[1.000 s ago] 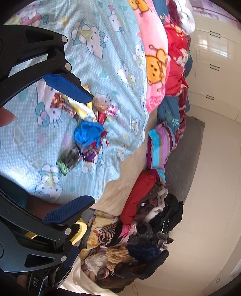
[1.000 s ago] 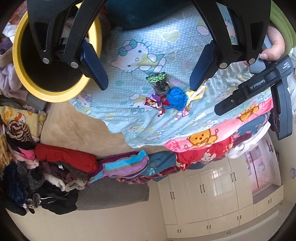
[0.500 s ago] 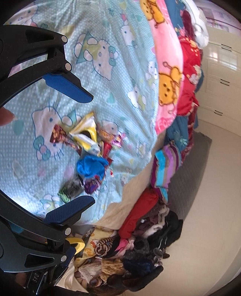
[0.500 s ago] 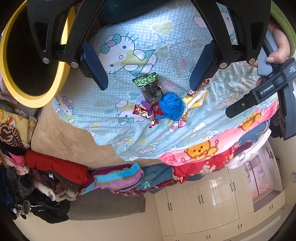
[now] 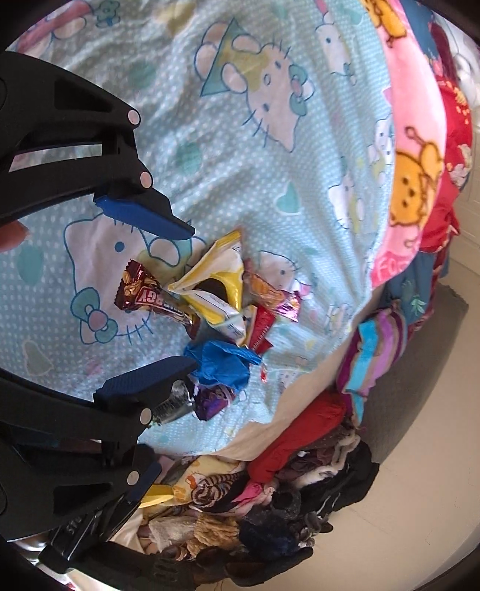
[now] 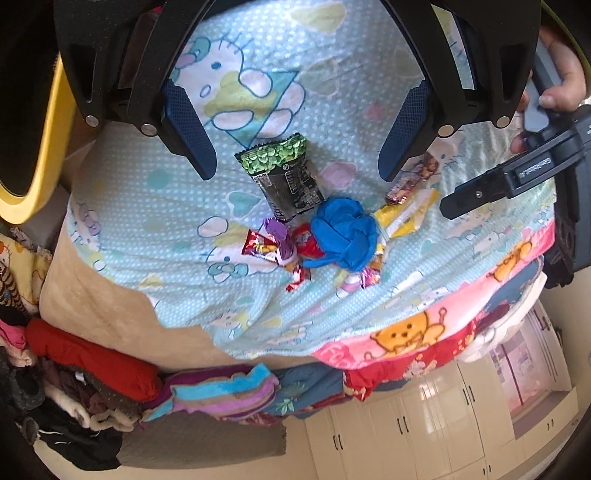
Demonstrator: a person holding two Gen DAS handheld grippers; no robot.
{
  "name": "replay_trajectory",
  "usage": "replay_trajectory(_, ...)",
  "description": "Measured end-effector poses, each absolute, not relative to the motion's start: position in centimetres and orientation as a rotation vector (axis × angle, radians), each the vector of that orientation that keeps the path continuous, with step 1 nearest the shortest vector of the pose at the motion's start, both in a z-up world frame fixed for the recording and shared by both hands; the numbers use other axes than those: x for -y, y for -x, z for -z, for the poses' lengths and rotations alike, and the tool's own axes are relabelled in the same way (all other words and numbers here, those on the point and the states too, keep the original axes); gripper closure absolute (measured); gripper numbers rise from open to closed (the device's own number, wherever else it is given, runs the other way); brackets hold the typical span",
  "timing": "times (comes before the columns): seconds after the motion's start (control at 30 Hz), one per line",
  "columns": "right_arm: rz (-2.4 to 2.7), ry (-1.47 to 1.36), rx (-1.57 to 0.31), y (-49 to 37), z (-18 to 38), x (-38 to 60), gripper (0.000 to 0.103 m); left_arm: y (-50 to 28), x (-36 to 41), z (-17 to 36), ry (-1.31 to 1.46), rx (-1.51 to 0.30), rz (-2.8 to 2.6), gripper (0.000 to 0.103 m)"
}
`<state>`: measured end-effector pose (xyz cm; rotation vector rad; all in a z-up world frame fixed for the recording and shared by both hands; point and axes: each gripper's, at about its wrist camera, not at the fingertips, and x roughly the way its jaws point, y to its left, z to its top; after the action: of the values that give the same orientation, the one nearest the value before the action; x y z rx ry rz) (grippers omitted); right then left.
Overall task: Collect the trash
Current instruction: 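Grasp a yellow candy wrapper with the left tool while the right tool grasps the green snack packet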
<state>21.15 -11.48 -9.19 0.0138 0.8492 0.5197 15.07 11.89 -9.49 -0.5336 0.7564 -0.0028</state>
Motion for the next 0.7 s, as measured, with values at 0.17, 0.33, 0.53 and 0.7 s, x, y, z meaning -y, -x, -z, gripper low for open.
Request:
replay_trajectory(0.17,-0.5,-0.023,-0.918,-23.3,11.2,10.8,0.021,-16.3,-12.0,10.8,0.574,-0.795,0.013,0.046)
replay_trajectory(0.33,-0.479,0.014,-0.994,-24.7,13.2,10.0,0.044,-17.4,-12.0,11.8,0.614,-0.818,0.013,0.05)
replay_trajectory(0.53,-0.471,-0.027,-0.986,-24.3,13.5,11.0,0.069,-18.6,-12.4,12.3,0.667,-0.818,0.014,0.057)
replay_trajectory(0.7,-0.478,-0.063,-0.974,-23.3,13.2,12.0,0.083,-19.2,-13.1,12.4,0.698,-0.817,-0.006,0.085)
